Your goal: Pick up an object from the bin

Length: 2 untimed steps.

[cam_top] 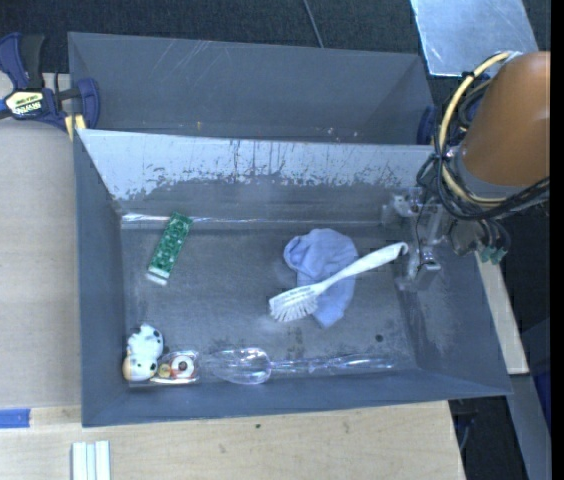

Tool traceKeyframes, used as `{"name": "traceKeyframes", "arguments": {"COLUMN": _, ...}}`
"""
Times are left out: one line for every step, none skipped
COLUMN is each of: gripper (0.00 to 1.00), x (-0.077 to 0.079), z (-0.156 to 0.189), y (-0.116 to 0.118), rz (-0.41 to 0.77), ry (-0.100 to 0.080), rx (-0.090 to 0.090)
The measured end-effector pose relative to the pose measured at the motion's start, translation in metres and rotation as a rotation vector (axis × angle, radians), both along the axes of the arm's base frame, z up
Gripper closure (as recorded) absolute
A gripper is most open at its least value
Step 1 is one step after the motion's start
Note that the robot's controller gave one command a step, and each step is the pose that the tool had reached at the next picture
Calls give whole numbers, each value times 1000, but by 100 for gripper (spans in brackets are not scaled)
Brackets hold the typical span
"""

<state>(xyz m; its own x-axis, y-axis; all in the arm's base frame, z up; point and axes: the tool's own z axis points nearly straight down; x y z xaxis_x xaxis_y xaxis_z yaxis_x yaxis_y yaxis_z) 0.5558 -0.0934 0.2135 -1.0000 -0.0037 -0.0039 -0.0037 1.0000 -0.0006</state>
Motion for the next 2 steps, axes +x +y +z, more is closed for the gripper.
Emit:
{"name": "traceKeyframes", "arguments": {"gripper": 0, "x": 0, "z": 0, "y": 0, "rz": 0, "ry": 0, "rx": 0}}
{"name": "traceKeyframes", "arguments": {"gripper": 0, "x": 14, "z": -78, "y": 37, "rz": 54, "ry": -8, "rx": -1}}
